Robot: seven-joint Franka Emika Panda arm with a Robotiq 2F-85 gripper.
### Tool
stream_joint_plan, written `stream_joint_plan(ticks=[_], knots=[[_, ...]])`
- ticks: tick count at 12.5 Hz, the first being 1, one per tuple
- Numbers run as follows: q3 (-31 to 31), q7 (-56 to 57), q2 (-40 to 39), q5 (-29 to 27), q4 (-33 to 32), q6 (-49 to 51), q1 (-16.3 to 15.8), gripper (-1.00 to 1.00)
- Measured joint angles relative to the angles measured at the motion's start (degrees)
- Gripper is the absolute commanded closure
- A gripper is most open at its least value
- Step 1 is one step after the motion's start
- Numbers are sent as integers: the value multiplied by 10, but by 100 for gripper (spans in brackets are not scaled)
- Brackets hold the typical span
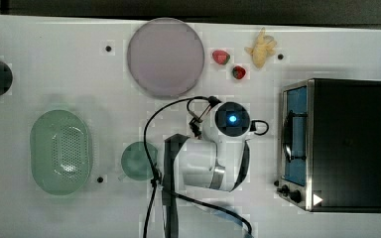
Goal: Pick ketchup from strainer and place it on the table
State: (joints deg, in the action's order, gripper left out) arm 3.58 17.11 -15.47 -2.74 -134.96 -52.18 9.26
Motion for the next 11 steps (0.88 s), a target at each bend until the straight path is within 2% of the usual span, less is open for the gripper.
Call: stream_joint_plan(ticks=[2,4,6,8,11], knots=[[6,0,-41,20,-3,-30,-5,-99],[6,4,-62,24,-4,-43,-10,-100],[7,4,-45,24,-4,-46,-11,-100],[4,6,6,19,11,-9,-13,-100],[3,-1,97,21,91,100,-13,-100]])
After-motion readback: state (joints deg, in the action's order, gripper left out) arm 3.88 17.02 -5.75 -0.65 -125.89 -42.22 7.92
